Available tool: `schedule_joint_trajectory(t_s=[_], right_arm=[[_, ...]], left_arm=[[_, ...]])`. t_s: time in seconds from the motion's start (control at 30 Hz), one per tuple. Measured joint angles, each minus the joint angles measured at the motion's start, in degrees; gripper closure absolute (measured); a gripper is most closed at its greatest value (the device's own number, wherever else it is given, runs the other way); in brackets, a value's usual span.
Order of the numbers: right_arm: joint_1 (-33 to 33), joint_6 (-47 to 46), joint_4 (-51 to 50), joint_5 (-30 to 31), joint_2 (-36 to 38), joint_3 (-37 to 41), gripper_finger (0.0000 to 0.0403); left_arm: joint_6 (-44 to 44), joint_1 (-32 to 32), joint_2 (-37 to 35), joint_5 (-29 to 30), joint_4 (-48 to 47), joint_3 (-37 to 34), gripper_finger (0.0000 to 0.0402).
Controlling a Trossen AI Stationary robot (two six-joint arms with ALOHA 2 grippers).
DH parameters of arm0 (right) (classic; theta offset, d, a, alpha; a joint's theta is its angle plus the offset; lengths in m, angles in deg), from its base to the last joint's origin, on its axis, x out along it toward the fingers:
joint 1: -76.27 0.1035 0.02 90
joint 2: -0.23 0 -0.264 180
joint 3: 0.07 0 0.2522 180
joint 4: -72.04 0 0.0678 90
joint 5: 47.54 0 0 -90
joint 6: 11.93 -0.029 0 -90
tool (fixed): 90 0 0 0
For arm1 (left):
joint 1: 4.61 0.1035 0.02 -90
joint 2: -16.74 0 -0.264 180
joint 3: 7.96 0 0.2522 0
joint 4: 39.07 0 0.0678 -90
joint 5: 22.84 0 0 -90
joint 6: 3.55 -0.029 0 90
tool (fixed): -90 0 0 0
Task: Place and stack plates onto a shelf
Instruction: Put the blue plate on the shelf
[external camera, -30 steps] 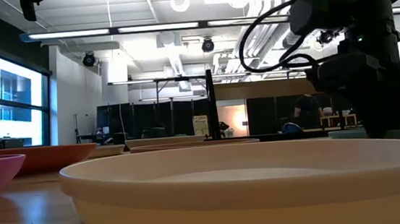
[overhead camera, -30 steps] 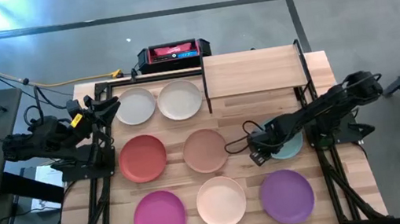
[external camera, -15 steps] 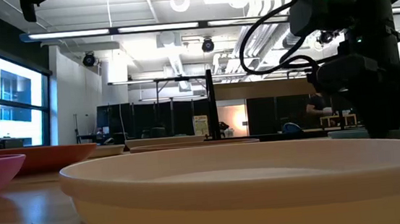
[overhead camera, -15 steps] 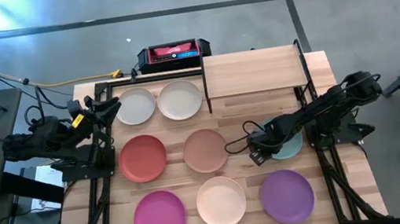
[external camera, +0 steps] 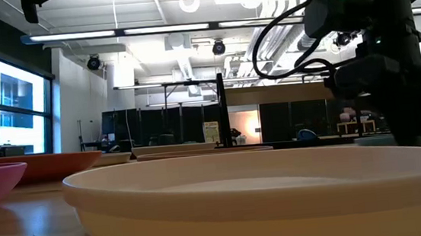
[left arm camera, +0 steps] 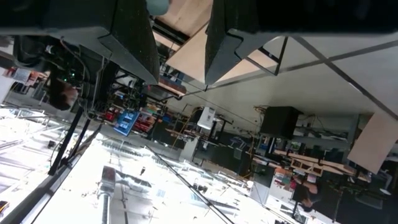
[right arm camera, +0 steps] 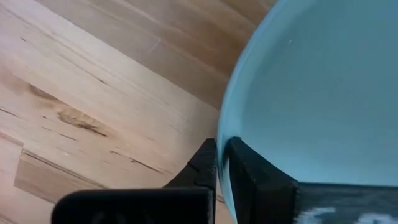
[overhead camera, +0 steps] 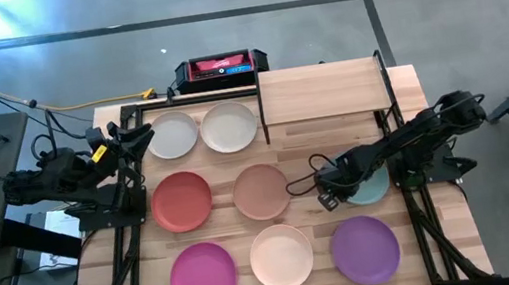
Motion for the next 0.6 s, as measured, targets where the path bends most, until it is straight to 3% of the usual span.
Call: schedule_joint_trajectory(t_s=[0.6], right_arm=[[-0.1,4.9,-11.8,3.5,-0.1,-13.6,0.0402]], left_arm=[[0.0,0.0,0.0,0.0,-0.1,0.0,0.0284]])
